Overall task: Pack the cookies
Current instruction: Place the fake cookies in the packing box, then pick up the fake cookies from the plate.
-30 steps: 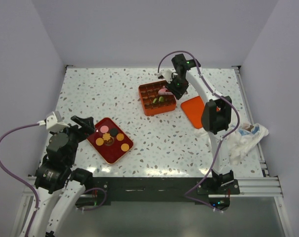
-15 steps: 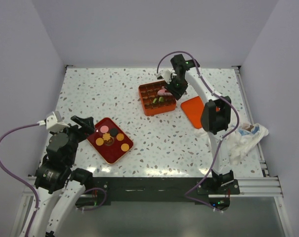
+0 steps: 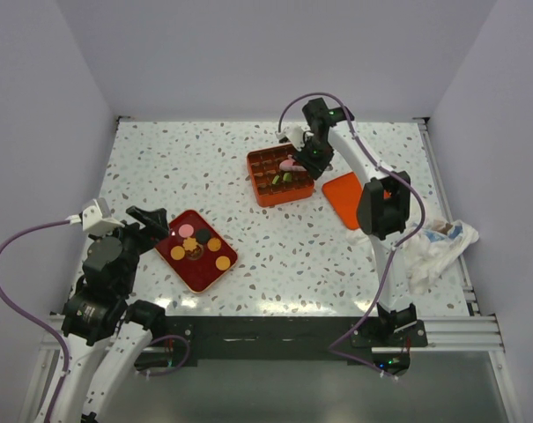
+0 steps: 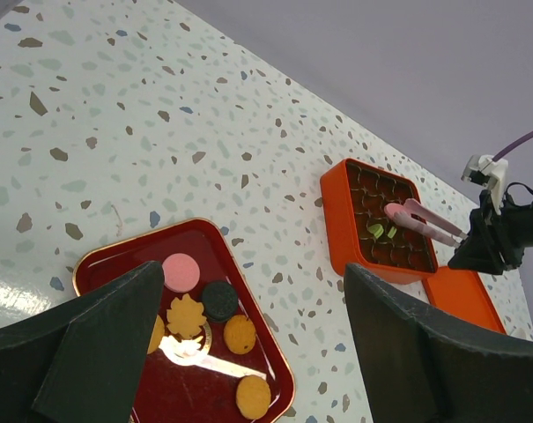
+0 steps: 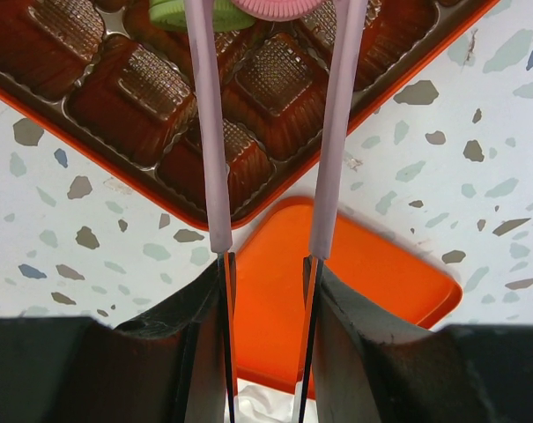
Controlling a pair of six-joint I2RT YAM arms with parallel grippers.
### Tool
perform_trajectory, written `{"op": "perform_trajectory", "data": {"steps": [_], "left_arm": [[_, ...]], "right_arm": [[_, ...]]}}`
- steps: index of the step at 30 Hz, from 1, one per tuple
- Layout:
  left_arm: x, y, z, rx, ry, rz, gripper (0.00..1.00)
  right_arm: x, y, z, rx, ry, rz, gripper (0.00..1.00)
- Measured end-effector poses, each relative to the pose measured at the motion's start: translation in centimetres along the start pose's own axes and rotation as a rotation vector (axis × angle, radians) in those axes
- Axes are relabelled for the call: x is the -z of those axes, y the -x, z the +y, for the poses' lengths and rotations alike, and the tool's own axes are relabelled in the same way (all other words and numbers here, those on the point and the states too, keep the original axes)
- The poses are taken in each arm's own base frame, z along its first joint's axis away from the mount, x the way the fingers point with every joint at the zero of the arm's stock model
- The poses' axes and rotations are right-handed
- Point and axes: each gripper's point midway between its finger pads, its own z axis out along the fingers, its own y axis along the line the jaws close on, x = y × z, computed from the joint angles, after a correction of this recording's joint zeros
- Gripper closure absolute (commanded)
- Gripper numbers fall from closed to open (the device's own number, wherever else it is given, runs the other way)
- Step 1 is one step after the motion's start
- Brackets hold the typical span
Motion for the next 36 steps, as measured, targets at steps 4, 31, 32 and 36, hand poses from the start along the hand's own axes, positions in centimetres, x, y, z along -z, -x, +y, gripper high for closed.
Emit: {"op": "perform_trajectory", "data": {"steps": [4, 31, 32, 36], "left_arm": [[0.0, 0.0, 0.0, 0.0, 0.0, 0.001, 0.12], [0.0, -0.1, 0.0, -0.001, 0.002, 0.003, 0.12], [0.0, -0.1, 0.0, -0.001, 0.002, 0.003, 0.12], [0.0, -0.1, 0.0, -0.002, 0.002, 0.003, 0.12]], "right_arm": [[-0.6, -0.1, 0.0, -0.001, 0.006, 0.008, 0.61], [0.2, 1.3, -0.2, -0.015, 0.002, -0.046, 0.64], [0.4, 1.6, -0.2, -0.016, 0.003, -0.059, 0.65], [1.2, 2.7, 0.6, -0.017, 0.042, -0.116, 0.68]]}}
